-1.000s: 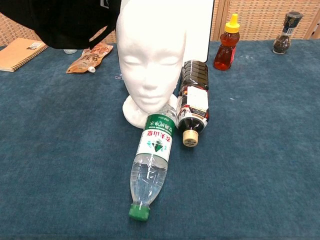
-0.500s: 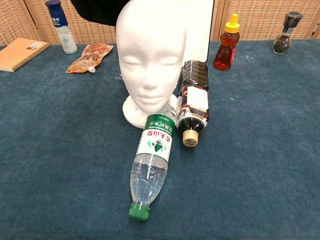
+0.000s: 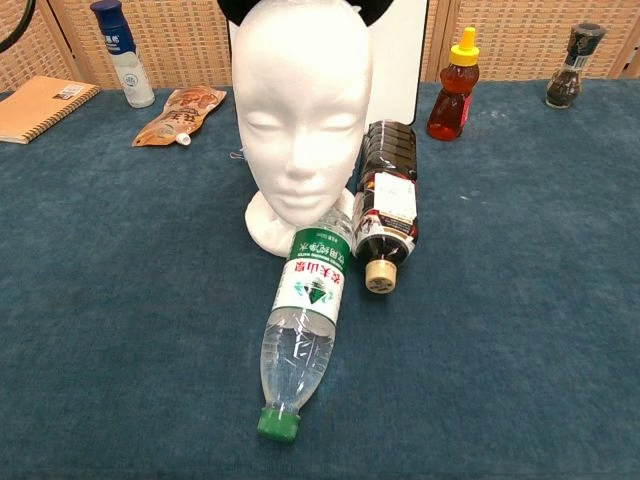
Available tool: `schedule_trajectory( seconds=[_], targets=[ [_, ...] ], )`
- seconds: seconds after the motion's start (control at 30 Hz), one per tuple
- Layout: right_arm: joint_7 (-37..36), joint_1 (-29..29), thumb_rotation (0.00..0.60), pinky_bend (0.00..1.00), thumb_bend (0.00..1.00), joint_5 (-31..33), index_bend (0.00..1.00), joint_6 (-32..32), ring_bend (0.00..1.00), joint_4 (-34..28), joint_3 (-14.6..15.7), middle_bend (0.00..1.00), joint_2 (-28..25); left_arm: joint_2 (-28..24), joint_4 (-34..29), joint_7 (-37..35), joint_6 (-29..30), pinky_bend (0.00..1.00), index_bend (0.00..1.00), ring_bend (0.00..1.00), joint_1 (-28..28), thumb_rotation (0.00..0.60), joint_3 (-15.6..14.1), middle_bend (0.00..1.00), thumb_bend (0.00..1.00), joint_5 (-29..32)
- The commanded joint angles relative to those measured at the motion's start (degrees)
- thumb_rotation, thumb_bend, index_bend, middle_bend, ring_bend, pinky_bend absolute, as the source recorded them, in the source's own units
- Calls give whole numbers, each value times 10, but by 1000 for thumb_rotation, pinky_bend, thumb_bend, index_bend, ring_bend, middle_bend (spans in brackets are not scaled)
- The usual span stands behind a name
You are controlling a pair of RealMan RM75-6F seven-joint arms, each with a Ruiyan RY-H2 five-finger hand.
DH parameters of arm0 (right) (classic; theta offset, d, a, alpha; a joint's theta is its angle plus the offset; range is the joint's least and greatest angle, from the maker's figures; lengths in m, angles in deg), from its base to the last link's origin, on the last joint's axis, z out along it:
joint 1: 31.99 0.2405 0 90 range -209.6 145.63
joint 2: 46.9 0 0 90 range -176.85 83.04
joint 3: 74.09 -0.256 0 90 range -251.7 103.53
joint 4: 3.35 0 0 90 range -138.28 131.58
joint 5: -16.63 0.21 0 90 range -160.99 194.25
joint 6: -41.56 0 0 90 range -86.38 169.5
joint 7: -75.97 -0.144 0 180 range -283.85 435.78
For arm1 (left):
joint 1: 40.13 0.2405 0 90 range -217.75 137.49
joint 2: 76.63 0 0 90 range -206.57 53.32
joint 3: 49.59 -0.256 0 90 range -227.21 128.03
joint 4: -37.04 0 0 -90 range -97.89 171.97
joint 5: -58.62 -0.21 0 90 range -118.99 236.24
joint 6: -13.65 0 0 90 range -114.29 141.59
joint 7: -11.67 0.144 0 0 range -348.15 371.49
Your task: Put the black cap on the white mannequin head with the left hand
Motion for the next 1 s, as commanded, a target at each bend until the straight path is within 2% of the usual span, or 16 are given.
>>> schedule_trajectory(
  seconds=[0.03,0.37,1.0],
  targets=[
    [-3,0,600,313,199,2,244,3,290,4,0,294,1,12,7,10,-6,818,864,520,-8,600,-15,566,660,-10],
    [-10,0,600,313,198,7,244,8,289,13,0,294,4,28,0,35,16,818,863,520,4,600,-59,568,658,-37],
    [-11,6,600,313,198,6,244,17,290,18,-2,294,10,-14,-58,79,52,818,864,520,51,600,-107,568,652,-82]
  ],
)
